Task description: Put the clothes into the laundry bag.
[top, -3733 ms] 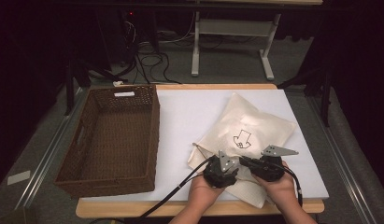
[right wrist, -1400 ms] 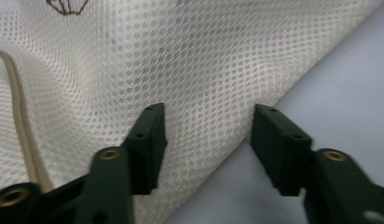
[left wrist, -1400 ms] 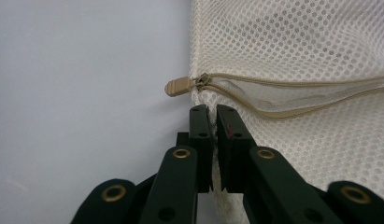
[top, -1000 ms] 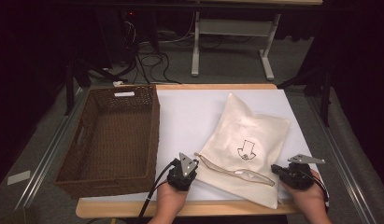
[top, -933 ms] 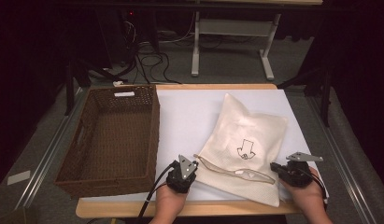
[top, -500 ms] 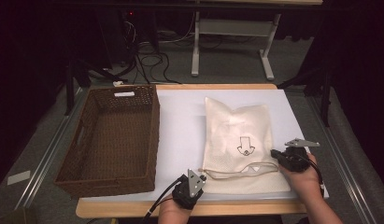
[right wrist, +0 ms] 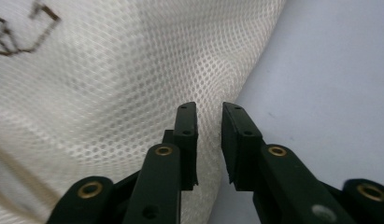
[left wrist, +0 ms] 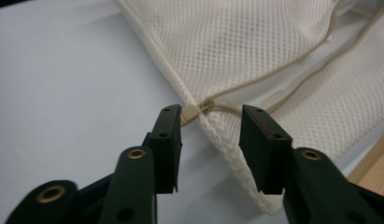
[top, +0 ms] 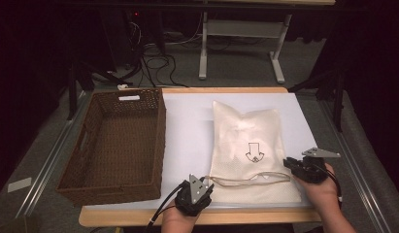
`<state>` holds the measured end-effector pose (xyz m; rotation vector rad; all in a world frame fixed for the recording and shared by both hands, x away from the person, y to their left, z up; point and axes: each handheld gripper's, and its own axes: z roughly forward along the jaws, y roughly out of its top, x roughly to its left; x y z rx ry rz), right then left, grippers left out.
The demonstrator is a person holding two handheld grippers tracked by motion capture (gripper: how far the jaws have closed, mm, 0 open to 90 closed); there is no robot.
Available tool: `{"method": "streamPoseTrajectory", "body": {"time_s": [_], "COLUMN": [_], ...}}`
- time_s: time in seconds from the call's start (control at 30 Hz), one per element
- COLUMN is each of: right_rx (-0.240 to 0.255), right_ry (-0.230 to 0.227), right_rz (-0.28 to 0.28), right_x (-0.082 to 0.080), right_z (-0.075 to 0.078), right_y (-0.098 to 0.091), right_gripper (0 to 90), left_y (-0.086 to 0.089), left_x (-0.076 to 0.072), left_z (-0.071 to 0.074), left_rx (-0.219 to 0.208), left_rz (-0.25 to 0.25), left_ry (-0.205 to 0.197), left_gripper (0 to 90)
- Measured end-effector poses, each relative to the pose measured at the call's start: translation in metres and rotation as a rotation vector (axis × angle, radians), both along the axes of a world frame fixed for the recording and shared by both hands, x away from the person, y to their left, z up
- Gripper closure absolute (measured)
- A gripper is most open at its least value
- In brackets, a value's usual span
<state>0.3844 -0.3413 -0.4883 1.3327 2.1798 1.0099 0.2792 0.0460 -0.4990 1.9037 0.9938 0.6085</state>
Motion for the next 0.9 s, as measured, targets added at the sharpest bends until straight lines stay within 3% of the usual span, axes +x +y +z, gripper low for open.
{"method": "streamPoseTrajectory", "body": {"time_s": [0.17, 0.27, 0.33, 0.4, 0.43, 0.47, 0.57, 0.9], "right_rx": [0.097, 0.134, 0.156, 0.164, 0.149, 0.142, 0.122, 0.122], "right_ry": [-0.092, -0.15, -0.192, -0.244, -0.273, -0.29, -0.295, -0.301], "right_rz": [0.035, 0.074, 0.101, 0.122, 0.115, 0.116, 0.125, 0.108], "right_x": [-0.025, -0.042, -0.053, -0.063, -0.066, -0.069, -0.073, -0.074], "right_z": [0.022, 0.034, 0.041, 0.046, 0.047, 0.048, 0.046, 0.047], "right_y": [0.002, 0.007, 0.011, 0.016, 0.019, 0.022, 0.027, 0.027], "right_gripper": [61.6, 51.5, 38.7, 13.3, 3.4, 0.5, 0.3, 0.3], "left_y": [0.009, 0.014, 0.016, 0.015, 0.015, 0.016, 0.018, 0.022], "left_x": [-0.004, -0.006, -0.006, -0.005, -0.006, -0.007, -0.004, -0.001], "left_z": [0.016, 0.025, 0.03, 0.033, 0.034, 0.033, 0.033, 0.034], "left_rx": [-0.027, -0.042, -0.062, 0.0, 0.013, 0.009, -0.014, -0.023], "left_rz": [0.025, 0.036, 0.04, 0.059, 0.058, 0.052, 0.045, 0.059], "left_ry": [-0.087, -0.115, -0.122, -0.112, -0.123, -0.136, -0.109, -0.1], "left_gripper": [45.4, 37.7, 25.5, 0.3, 0.0, 0.0, 0.0, 0.1]}}
